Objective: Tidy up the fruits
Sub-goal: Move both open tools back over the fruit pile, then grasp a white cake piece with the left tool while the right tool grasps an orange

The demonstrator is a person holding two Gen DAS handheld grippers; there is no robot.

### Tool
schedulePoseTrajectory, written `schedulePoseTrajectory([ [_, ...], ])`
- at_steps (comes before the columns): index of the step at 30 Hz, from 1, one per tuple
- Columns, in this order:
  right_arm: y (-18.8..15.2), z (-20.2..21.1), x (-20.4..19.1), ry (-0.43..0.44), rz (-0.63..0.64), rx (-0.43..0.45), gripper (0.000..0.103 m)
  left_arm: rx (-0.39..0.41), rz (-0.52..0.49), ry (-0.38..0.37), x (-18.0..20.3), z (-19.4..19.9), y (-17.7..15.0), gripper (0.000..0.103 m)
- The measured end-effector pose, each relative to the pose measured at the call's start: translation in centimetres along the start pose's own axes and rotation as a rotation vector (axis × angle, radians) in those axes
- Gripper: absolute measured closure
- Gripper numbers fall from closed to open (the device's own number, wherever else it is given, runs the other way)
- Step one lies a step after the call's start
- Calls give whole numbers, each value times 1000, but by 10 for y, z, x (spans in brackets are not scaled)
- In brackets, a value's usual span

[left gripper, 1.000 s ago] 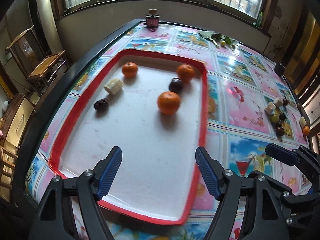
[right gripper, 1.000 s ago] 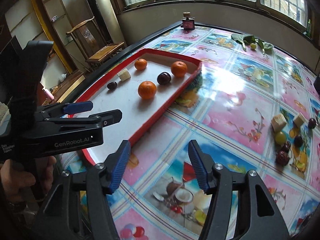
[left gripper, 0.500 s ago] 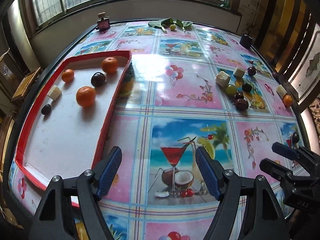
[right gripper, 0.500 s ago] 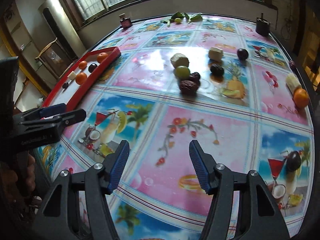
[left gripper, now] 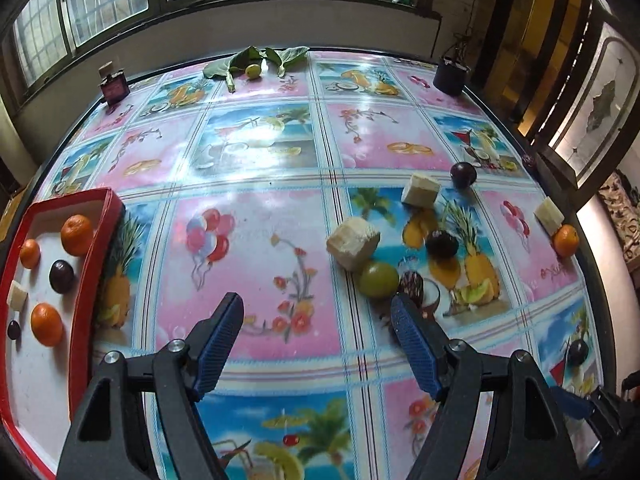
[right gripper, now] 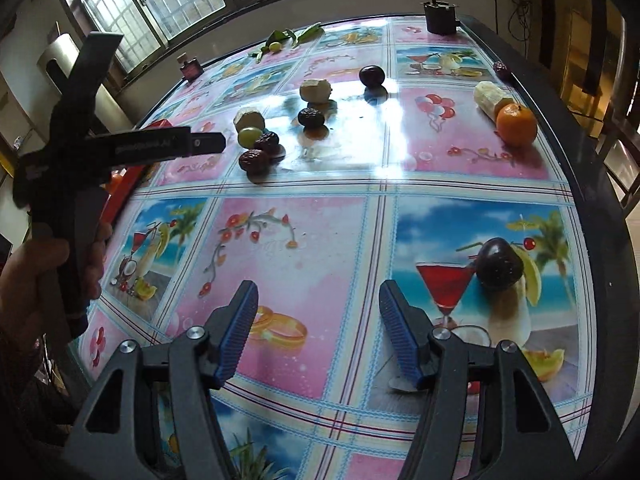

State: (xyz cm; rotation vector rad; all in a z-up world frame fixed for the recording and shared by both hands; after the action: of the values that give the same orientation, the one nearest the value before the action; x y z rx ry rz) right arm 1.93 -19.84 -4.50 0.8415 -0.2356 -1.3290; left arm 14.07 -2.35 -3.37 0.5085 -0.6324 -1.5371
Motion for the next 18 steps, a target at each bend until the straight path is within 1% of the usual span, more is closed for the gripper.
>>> schedulePoseTrajectory([
  [2, 2, 1, 5, 1, -12, 6, 39, -1, 12, -5, 1, -9, 9, 27],
  [5, 3, 3, 9, 19, -35, 6, 39, -9, -9, 1, 4, -22, 18, 27],
  [9, 5, 3, 10, 36, -43, 6, 39, -20, -25, -2, 5, -36, 21, 27],
  [11, 8, 4, 11, 41, -36, 12, 39, -25, -16, -6, 4, -41, 21, 30],
  [13, 11, 5, 13, 28, -12, 22, 39, -28, 3, -34, 3, -44, 19, 37],
  [14, 13, 5, 14, 18, 8, 26, 39, -33, 6, -41, 3, -46, 18, 44],
  [15, 15, 5, 15, 1, 30, 32, 39, -23, -14, -24, 3, -46, 18, 50],
  [17, 19, 3, 20, -31, 58, 42, 39, -14, -62, -17, 6, -46, 18, 58],
  [18, 19, 2, 23, -39, 59, 42, 39, -10, -81, -7, 6, -46, 18, 65],
])
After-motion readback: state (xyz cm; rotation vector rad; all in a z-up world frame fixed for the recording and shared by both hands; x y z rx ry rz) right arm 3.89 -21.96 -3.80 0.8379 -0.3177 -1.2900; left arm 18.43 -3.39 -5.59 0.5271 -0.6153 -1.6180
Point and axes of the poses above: each gripper's, at about its wrist camera, not at the fingertips, and z roughly against the way its jaws point, x to its right, y to its top, the point moved 8 cm from there along -z, roughly the way its jaws point, and after that the axes turned 10 degrees about x, right-handed, at the moved point
